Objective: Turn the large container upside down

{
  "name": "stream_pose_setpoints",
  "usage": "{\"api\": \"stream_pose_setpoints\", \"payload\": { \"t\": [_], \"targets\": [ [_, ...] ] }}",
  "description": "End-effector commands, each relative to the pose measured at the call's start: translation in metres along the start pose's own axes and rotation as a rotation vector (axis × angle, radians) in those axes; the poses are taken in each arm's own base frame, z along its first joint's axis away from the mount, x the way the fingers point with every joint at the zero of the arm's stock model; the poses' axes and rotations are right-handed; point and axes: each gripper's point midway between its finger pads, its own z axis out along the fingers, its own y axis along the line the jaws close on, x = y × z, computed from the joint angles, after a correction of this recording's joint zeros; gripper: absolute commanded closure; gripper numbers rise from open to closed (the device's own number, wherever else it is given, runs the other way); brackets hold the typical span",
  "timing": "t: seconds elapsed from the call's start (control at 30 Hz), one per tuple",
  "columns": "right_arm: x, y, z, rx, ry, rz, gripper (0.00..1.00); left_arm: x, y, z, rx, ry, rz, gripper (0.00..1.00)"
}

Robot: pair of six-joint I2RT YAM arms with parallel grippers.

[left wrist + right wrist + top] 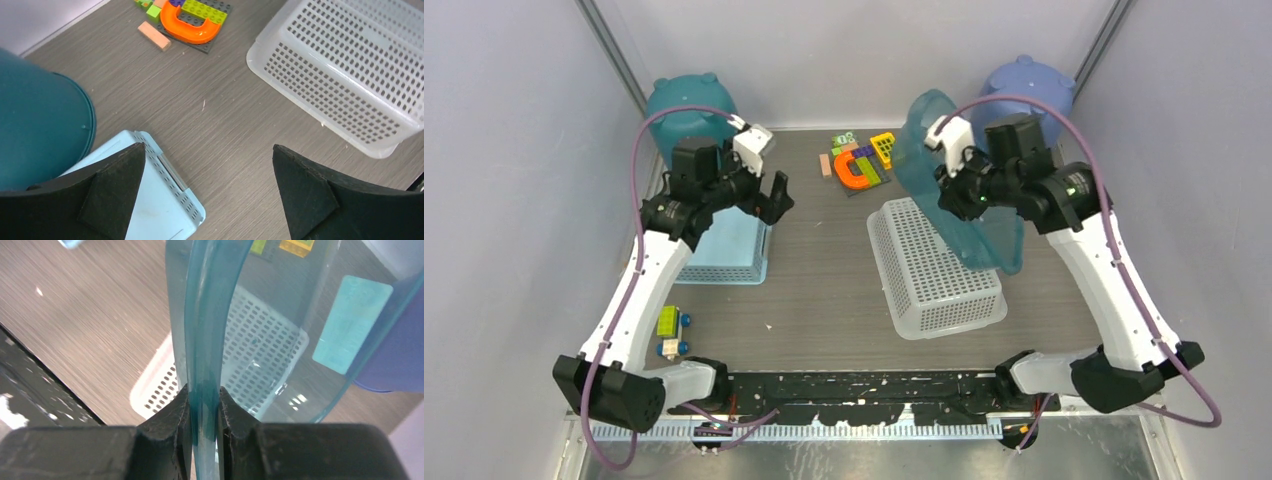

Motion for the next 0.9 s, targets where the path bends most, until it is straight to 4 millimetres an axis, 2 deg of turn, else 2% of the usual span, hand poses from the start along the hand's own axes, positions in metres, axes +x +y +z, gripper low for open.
{"api": "stream_pose_setpoints", "payload": {
  "t": [0.0,0.23,0.43,0.53,0.63,0.87],
  "targets": [
    [0.0,-0.001,0.0,0.092,0.061,-0.297,0.99,-0.026,0.012,-0.009,-0.04,-0.07,-0.161,0.0],
    [0.048,0.041,0.039,-0.03,0.241,-0.524,0.99,-0.047,0.012,-0.003,-0.015,-0.114,-0.237,0.0],
    [0.096,0.057,0.067,-0.069,0.355,-0.615,0.98,-0.052,0.004,0.009,0.059,-0.127,-0.304,0.0],
    [0.108,0.065,0.071,-0.101,0.357,-0.625,0.87,-0.051,-0.005,0.017,0.123,-0.121,-0.357,0.0],
    [0.115,0.074,0.072,-0.147,0.343,-0.619,0.81,-0.049,-0.013,0.028,0.189,-0.111,-0.419,0.0],
    [0.121,0.085,0.081,-0.203,0.348,-0.603,0.61,-0.033,-0.028,0.067,0.217,-0.005,-0.513,0.0]
  ]
}}
